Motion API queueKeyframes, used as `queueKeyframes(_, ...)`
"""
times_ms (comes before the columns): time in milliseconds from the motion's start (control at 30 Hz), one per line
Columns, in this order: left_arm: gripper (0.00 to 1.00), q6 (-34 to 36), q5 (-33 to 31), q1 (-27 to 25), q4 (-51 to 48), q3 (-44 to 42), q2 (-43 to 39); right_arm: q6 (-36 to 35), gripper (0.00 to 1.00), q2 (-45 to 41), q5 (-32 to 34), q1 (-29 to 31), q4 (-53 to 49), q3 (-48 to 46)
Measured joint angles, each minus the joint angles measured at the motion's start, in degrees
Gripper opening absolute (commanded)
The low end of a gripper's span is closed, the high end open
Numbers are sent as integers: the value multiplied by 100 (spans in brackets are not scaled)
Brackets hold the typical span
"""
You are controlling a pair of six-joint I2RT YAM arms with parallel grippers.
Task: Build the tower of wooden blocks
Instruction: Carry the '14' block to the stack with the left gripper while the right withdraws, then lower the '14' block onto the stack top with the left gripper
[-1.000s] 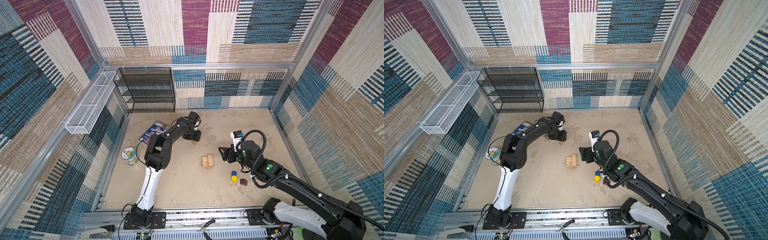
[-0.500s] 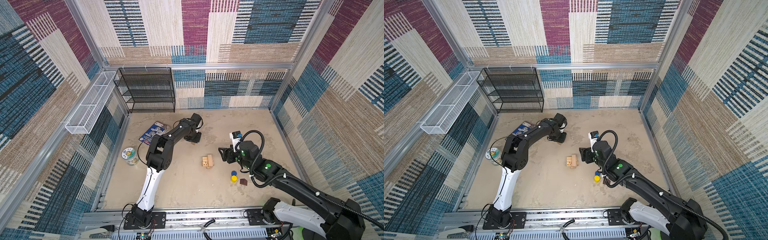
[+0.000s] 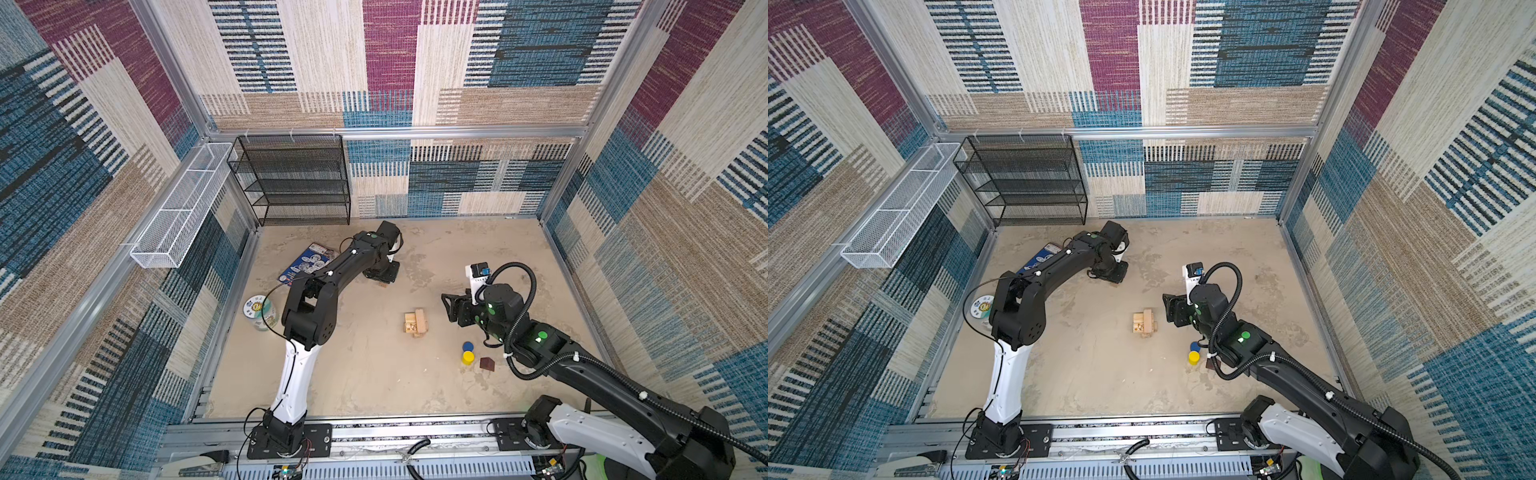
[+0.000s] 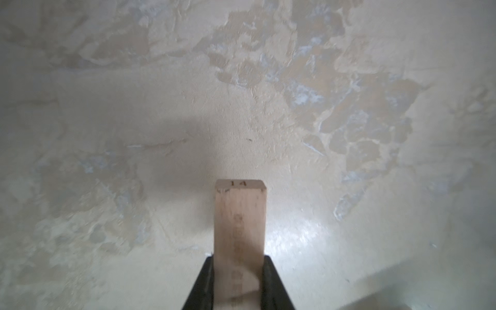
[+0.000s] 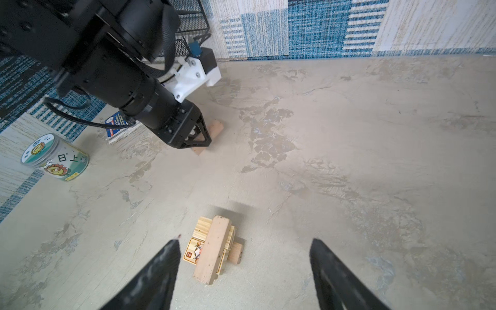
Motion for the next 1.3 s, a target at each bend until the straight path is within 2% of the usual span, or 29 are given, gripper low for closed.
queueKeyframes(200, 0, 745, 20, -293, -35, -197, -688, 0, 78, -116, 267, 0, -118, 22)
queueKeyframes(467, 0, 2179, 68, -1097, -24, -566, -1316, 46, 73, -1196, 911, 0, 157, -271)
queueKeyframes(733, 0, 3307, 647, -1685, -42, -1084, -1672, -66, 70, -2144, 1478, 0, 385, -407)
queueKeyframes(1033, 0, 3875, 647, -2103, -57, -1276, -1515, -133, 70, -2452, 1766, 0, 424, -485)
queueKeyframes(1300, 0, 4068, 629, -2103, -256, -1189, -1248, -85, 71, -2437, 1762, 0, 446, -494)
